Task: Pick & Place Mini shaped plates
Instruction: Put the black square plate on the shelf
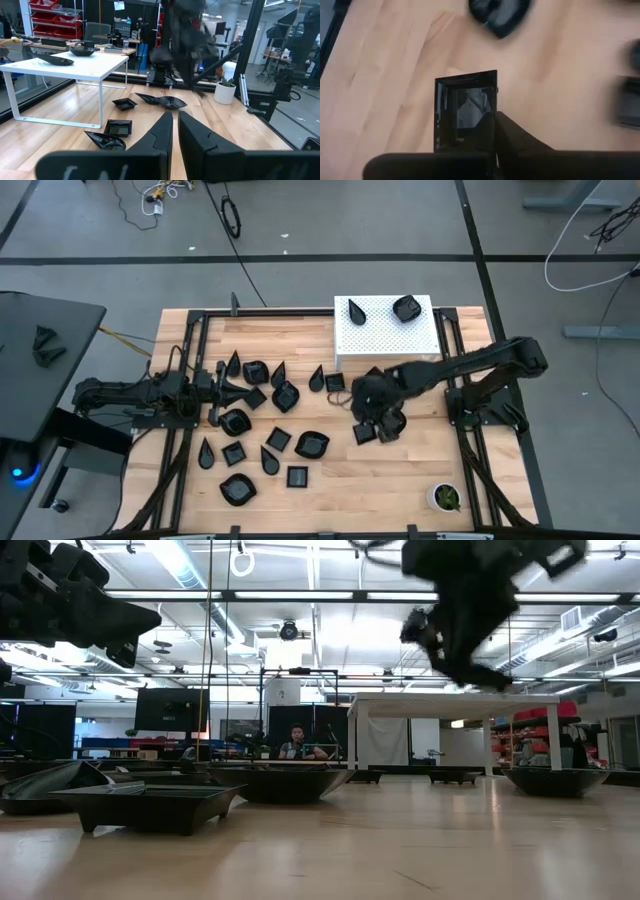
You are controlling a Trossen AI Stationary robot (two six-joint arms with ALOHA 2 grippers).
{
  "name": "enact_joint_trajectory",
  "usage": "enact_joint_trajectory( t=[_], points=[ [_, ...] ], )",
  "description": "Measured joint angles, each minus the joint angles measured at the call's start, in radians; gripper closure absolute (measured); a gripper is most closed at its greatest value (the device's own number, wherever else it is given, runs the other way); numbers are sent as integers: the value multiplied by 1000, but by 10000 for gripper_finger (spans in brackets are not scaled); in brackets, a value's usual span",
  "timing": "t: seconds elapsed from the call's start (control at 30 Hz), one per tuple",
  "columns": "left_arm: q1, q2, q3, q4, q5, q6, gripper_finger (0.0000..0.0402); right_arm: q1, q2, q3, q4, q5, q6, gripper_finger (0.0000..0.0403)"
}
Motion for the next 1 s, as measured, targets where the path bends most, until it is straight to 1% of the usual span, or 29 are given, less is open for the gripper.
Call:
enact_joint_trajectory(
  t=[0.07,0.13,0.2,0.27,0.5,0.63,0.8,1.0],
  points=[
    [0,0,0,0,0,0,369,-49,-32,65,-87,60,-26,393],
    [0,0,0,0,0,0,369,-107,-65,114,-173,146,-55,392],
    [0,0,0,0,0,0,369,-185,-100,141,-204,213,-103,392],
    [0,0,0,0,0,0,369,-275,-135,144,-208,241,-150,393],
    [0,0,0,0,0,0,369,-583,-155,140,-231,241,-301,396],
    [0,0,0,0,0,0,369,-706,-145,127,-213,178,-404,396],
    [0,0,0,0,0,0,369,-778,-121,124,-216,164,-455,396],
    [0,0,0,0,0,0,369,-783,-81,124,-225,164,-511,389]
  ],
)
